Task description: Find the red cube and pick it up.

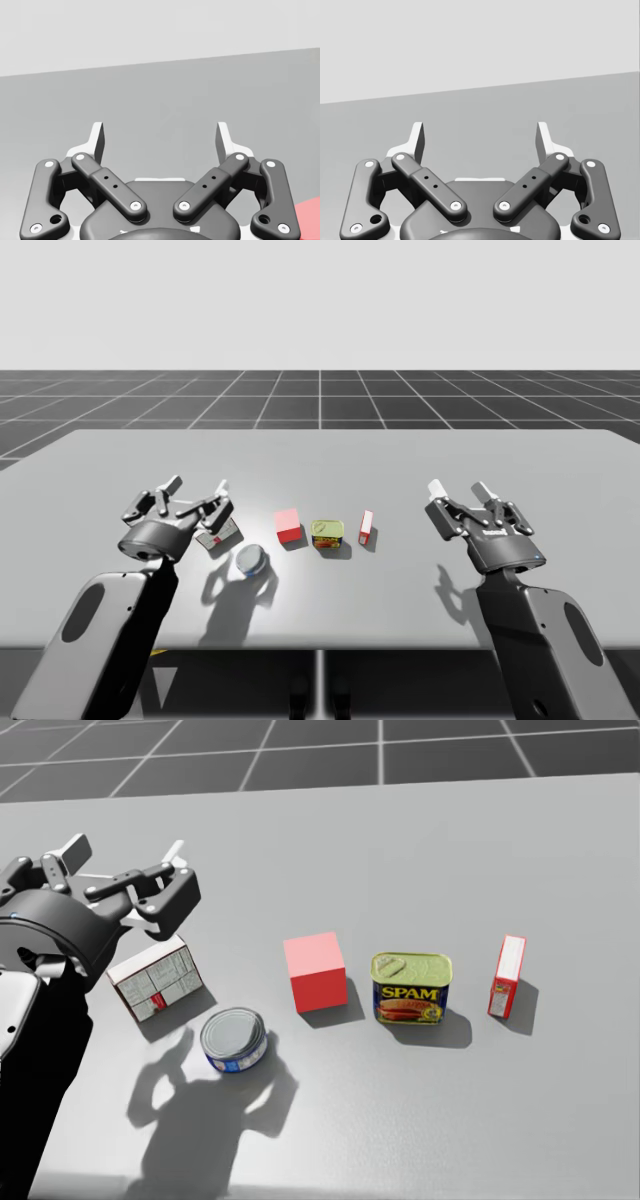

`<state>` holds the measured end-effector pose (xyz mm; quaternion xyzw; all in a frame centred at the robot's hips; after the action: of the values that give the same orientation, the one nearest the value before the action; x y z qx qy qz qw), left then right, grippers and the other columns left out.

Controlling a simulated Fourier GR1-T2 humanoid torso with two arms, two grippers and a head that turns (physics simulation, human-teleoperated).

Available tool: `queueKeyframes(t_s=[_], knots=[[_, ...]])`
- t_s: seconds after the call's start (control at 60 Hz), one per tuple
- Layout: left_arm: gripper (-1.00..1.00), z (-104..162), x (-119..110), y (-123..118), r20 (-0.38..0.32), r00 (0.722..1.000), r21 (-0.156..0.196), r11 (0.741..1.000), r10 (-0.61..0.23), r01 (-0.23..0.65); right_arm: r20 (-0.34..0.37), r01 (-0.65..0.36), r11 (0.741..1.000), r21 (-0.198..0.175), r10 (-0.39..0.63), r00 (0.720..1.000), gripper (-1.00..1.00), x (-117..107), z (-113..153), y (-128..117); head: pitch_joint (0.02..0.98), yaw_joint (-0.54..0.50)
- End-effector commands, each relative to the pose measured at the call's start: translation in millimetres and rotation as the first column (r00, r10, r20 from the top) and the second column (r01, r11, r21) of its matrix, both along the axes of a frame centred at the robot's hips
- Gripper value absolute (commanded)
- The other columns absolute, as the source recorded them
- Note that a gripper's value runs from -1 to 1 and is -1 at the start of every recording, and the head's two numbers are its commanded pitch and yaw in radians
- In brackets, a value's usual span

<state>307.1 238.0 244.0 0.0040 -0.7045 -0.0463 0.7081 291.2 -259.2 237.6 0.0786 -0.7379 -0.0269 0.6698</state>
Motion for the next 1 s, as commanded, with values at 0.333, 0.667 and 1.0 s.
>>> queueKeyframes(t_s=[0.333, 0.667, 1.0], knots=[[-1.0, -6, -46, -36, -0.18, 0.951, -0.004, 0.967, -0.251, 0.254, -0.011, 0.0, 1.0, 0.005, 0.0, 1.0, -1.0, 2, -2, 0, 0.781, 0.13], [-1.0, -38, -61, -62, -0.28, 0.922, -0.011, 0.961, -0.267, 0.275, -0.01, -0.001, 1.0, 0.006, 0.001, 1.0, -1.0, 2, -1, 0, 0.787, 0.13], [-1.0, -62, -51, -91, -0.331, 0.907, -0.055, 0.965, -0.259, 0.255, -0.008, 0.0, 1.0, 0.006, 0.0, 1.0, -1.0, 2, -1, -1, 0.792, 0.13]])
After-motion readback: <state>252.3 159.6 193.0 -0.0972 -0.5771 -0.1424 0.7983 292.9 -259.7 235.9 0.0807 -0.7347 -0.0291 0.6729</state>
